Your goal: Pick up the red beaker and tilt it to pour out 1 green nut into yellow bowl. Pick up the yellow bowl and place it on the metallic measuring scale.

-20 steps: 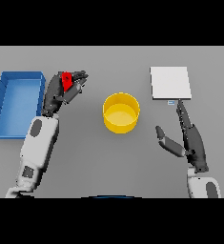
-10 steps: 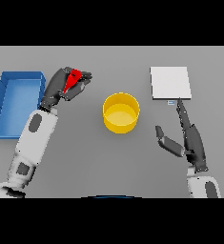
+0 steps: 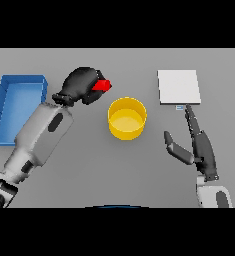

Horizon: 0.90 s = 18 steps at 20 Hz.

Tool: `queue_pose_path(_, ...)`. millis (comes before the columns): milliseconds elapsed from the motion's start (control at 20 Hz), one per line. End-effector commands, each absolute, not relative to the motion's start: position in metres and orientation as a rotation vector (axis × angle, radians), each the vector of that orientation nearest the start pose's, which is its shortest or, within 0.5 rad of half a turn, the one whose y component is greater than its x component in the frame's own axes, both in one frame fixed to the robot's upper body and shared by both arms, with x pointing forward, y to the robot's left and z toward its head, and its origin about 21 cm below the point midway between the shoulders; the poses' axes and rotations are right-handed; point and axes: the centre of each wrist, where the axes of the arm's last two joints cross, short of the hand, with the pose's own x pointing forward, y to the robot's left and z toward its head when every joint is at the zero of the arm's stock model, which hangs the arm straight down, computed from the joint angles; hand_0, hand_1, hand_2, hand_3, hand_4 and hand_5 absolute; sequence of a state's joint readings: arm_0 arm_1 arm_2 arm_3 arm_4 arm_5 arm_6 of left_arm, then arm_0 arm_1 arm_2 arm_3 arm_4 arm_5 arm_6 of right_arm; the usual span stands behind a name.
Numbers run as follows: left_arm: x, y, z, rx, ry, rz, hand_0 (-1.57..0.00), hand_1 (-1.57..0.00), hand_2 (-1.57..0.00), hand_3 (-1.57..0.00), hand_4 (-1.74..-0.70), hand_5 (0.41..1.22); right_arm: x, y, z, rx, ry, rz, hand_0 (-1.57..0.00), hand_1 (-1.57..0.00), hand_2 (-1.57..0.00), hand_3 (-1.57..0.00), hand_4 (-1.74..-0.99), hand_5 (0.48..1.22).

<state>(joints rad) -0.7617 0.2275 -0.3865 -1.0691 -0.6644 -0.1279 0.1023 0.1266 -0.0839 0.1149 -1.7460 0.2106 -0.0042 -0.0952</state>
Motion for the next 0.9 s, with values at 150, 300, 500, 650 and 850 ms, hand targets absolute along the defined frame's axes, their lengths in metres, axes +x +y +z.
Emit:
queue_pose_path(150,0.392,0.110,0.100,0.713,-1.411,-1.587,-1.57,-1.57,-1.57,-1.57,-1.69,1.202,0.217,-0.228,0.020,-0.151,-1.717,0.278,0.00,0.00,0.00,0.00,-1.191,0.675)
queue_pose_path(300,0.396,0.101,0.106,0.794,-1.327,-1.797,-1.57,-1.57,-1.57,-1.38,-1.71,1.211,0.214,-0.225,0.016,-0.134,-1.703,0.254,0.00,0.00,0.00,0.00,-1.195,0.671)
queue_pose_path(500,0.401,0.082,0.119,0.880,-1.240,-2.021,-1.57,-1.57,-1.57,-1.29,-1.72,1.217,0.215,-0.229,0.013,-0.103,-1.681,0.214,0.00,0.00,0.00,0.00,-1.206,0.639)
queue_pose_path(650,0.402,0.073,0.118,0.889,-1.209,-2.165,-1.57,-1.57,-1.57,-1.43,-1.73,1.219,0.215,-0.226,0.011,-0.126,-1.684,0.221,0.00,0.00,0.00,0.00,-1.221,0.617)
queue_pose_path(850,0.400,0.059,0.122,0.994,-1.140,-2.336,-1.57,-1.57,-1.57,-1.51,-1.73,1.220,0.217,-0.224,0.011,-0.153,-1.712,0.227,0.00,0.00,0.00,0.00,-1.205,0.584)
